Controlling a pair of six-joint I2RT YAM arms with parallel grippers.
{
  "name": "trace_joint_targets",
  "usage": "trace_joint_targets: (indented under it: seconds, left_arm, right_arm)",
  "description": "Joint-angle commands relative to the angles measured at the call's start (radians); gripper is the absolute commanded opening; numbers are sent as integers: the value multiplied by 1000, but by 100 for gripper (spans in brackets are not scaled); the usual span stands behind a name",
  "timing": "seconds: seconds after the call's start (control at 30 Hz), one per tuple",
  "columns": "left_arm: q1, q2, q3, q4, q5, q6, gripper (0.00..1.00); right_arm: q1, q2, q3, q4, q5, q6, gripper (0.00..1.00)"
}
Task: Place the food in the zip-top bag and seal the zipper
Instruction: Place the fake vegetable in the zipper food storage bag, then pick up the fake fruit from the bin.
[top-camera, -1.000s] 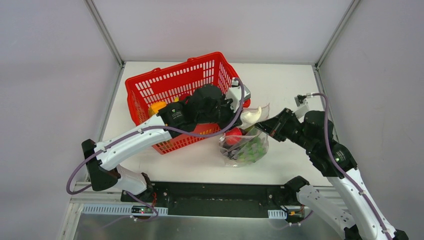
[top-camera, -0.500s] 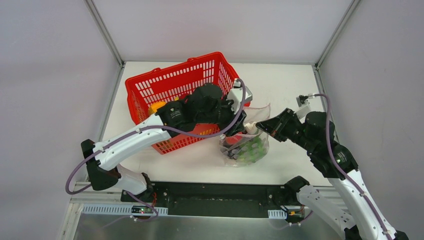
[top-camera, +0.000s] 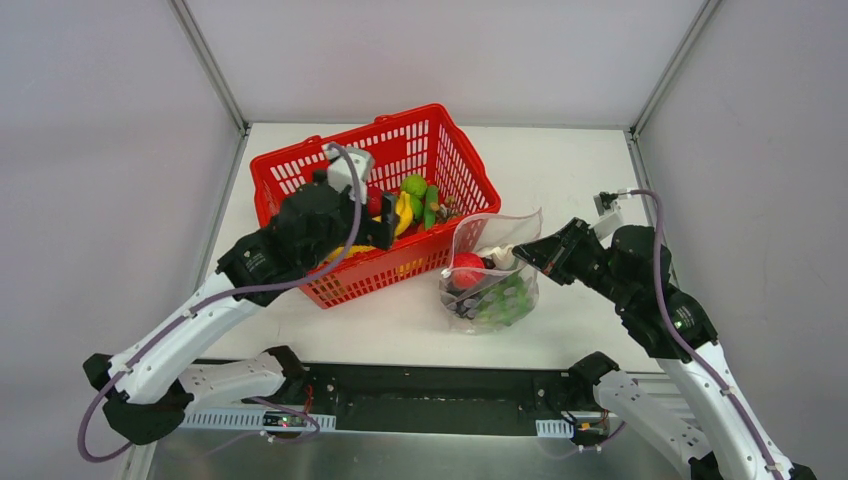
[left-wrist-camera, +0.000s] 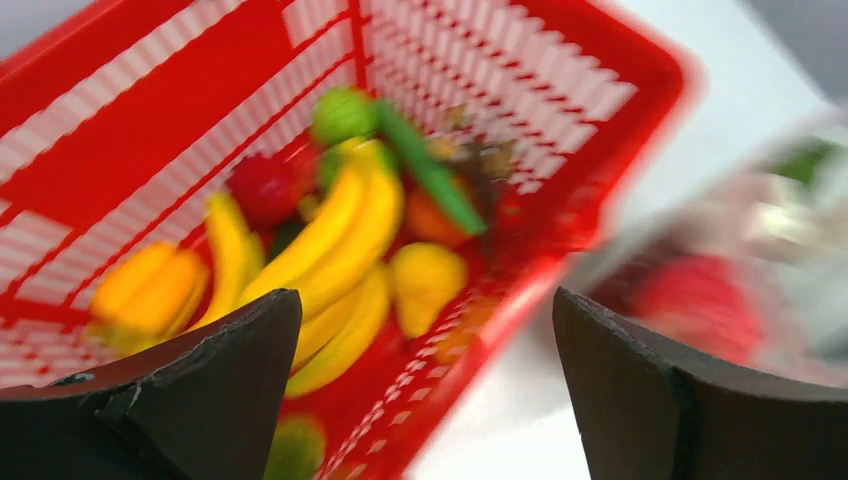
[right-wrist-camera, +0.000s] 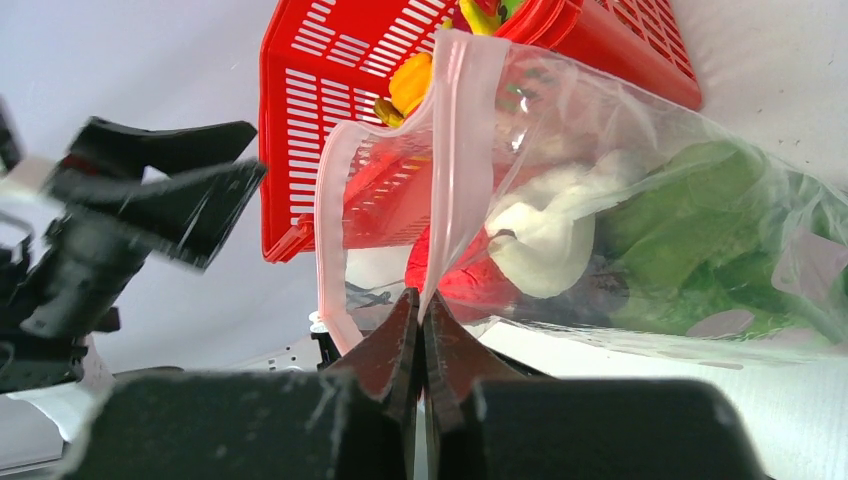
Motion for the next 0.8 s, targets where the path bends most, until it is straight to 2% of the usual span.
trace_joint_targets:
  seconds: [0.0, 0.1, 0.23, 0.37, 0.57, 0.67, 0.77]
  left_arm:
    - [204, -29, -57, -145, -112, -213, 99]
    - [299, 16, -23, -295, -3, -170, 99]
    - [443, 149, 61, -480, 221, -79, 99]
    - [511, 285, 150, -616, 303, 42, 99]
    - [545, 472, 293, -783, 336, 177, 97]
    - [548, 559, 322, -824, 314, 208, 89]
    - [557, 621, 321, -840, 294, 237, 88]
  right_arm:
    - [-2, -11, 8, 81, -2, 10, 3]
    - [-2, -16, 8, 79, 4, 13, 3]
    - [-1, -22, 10, 79, 2, 15, 3]
    - [-3, -25, 10, 77, -4, 17, 3]
    - [-1, -40, 9, 70, 3, 13, 3]
    - [-2, -45, 10, 65, 7, 7, 4]
    - [-2, -47, 13, 59, 9, 3, 4]
